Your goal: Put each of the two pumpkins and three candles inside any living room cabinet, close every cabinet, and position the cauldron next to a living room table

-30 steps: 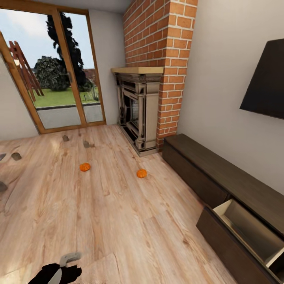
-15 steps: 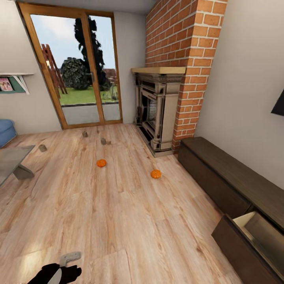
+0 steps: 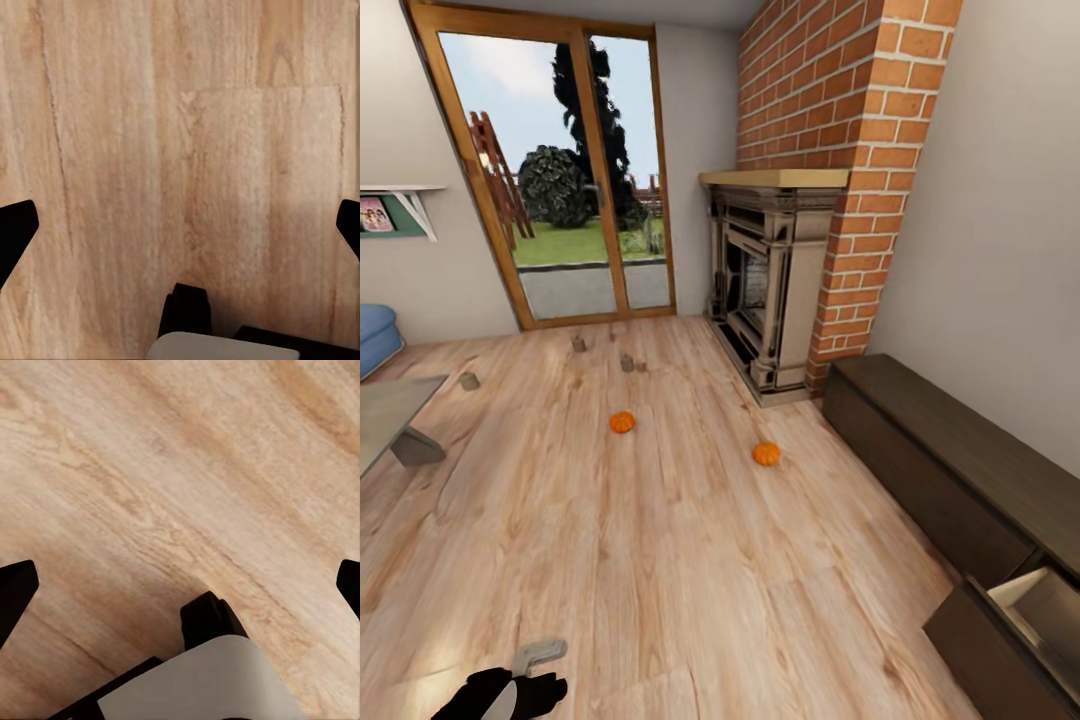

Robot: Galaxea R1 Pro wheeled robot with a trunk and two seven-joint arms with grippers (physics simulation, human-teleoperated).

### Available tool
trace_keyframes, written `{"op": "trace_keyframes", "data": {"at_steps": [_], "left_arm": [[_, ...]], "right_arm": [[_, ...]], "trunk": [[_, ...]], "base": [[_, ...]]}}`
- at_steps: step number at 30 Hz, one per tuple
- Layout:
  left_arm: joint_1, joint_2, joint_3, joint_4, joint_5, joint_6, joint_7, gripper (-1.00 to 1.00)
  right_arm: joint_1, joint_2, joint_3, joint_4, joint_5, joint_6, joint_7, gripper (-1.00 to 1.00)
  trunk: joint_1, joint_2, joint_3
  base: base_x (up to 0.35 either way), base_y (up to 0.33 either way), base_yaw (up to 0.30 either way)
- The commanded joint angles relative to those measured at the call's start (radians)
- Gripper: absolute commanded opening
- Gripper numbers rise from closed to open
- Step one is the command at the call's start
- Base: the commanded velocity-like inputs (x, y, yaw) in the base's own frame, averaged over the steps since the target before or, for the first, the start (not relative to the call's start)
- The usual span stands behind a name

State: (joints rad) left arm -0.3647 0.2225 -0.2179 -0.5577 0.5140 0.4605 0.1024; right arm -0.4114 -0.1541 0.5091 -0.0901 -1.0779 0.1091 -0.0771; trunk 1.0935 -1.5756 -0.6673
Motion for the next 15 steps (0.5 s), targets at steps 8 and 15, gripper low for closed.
{"op": "trace_keyframes", "data": {"at_steps": [8, 15], "left_arm": [[0.000, 0.001, -0.008, -0.002, 0.011, 0.003, 0.010, 1.00], [0.000, 0.001, -0.008, -0.002, 0.011, -0.020, 0.010, 1.00]], "right_arm": [[0.000, -0.001, 0.008, -0.004, -0.007, 0.005, -0.007, 1.00], [0.000, -0.001, 0.008, -0.004, -0.007, 0.005, -0.007, 1.00]], "trunk": [[0.001, 0.000, -0.001], [0.001, 0.000, -0.001]], "base": [[0.330, 0.001, 0.000], [0.331, -0.004, 0.059]]}}
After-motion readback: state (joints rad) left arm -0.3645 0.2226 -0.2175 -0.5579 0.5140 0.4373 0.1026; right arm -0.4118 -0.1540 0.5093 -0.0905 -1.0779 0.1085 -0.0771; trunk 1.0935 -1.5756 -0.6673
